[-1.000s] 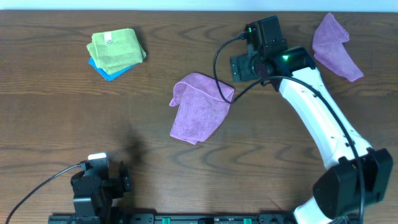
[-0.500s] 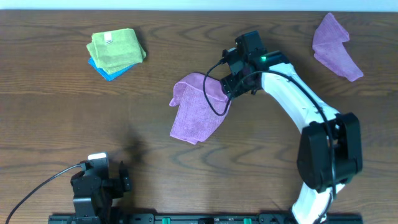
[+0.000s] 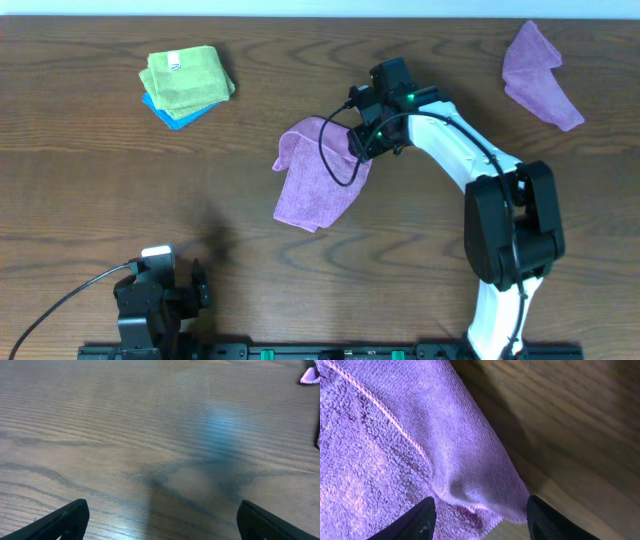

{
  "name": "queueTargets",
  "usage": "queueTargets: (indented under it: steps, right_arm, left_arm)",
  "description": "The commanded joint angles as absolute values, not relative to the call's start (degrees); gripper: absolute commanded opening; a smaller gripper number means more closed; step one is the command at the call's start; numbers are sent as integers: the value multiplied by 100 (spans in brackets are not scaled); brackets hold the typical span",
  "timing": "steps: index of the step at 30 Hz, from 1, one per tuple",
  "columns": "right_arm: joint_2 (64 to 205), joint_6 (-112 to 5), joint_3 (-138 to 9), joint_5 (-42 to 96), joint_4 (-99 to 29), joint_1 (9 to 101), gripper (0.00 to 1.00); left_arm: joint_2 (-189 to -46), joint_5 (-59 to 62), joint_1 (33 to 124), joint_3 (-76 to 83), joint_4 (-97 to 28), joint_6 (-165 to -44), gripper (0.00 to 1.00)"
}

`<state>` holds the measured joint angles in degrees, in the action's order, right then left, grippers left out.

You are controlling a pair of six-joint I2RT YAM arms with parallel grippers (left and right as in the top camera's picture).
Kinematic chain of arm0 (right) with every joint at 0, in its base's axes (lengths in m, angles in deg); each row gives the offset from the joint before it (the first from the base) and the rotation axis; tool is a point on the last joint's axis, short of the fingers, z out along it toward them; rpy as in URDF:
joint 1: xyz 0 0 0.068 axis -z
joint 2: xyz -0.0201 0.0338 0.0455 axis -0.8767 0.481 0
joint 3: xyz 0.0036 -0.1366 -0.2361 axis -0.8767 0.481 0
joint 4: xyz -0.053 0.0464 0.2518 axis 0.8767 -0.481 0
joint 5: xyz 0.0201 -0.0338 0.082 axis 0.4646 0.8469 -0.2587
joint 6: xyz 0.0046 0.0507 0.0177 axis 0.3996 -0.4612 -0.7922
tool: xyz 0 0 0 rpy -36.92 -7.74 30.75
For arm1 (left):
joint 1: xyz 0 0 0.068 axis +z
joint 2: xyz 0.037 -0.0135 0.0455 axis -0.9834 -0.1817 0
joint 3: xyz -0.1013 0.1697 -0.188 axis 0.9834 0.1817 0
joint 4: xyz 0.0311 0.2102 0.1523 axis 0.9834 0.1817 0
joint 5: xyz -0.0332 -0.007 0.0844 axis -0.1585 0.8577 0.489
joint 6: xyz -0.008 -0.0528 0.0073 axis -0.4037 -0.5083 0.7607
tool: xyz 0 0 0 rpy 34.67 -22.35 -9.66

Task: Fold the cloth

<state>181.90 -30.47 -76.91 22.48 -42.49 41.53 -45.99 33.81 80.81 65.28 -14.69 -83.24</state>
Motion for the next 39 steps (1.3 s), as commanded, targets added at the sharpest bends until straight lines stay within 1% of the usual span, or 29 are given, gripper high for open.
queueTargets:
  steps: [1,11,15,19,20,21,22,27,32,35,39]
  right_arm:
    - [18332,-3205,-7678,2090,-4183,4102,56]
    - [18463,-3200,-7678,1929,-4137,4091,51]
    - [18463,-3200,-7678,1900,-4113,4091,36]
    - [18463,-3200,-7678,1900,-4113,4091,24]
    - [18463,-3200,-7678,1900,-4107,4091,16]
    - [18463,-3200,-7678,1900,-4091,4091,6]
    - [18463,-3200,-7680,1900,-4085,4091,2]
    - [18185,-3493,-7737,1946,-4076,4133,1]
    - [17600,-3821,-7769,3050,-4010,4196,1]
    - [17237,-3823,-7769,3618,-3892,4271,1]
    - [16821,-3797,-7769,3815,-3499,4389,1]
  left_arm:
    - [-4562,3484,8079,6628,-1191,-8304,95]
    - [-4562,3484,8079,6628,-1191,-8304,95]
    - [-4562,3484,8079,6628,-1191,-8304,95]
    - [-4562,3484,8079,6628,-1191,-8304,95]
    - [-4562,3484,8079,6628,-1191,-8304,95]
    - [-4562,3484,8079,6628,-1191,-8304,95]
    - [-4562,3484,8079,6628,-1191,-8304,95]
    - [-4562,3486,8079,6628,-1191,-8304,95]
    - [-4562,3486,8079,6628,-1193,-8304,95]
    - [-4562,3486,8079,6628,-1193,-8304,95]
    - [-4562,3484,8079,6628,-1211,-8304,95]
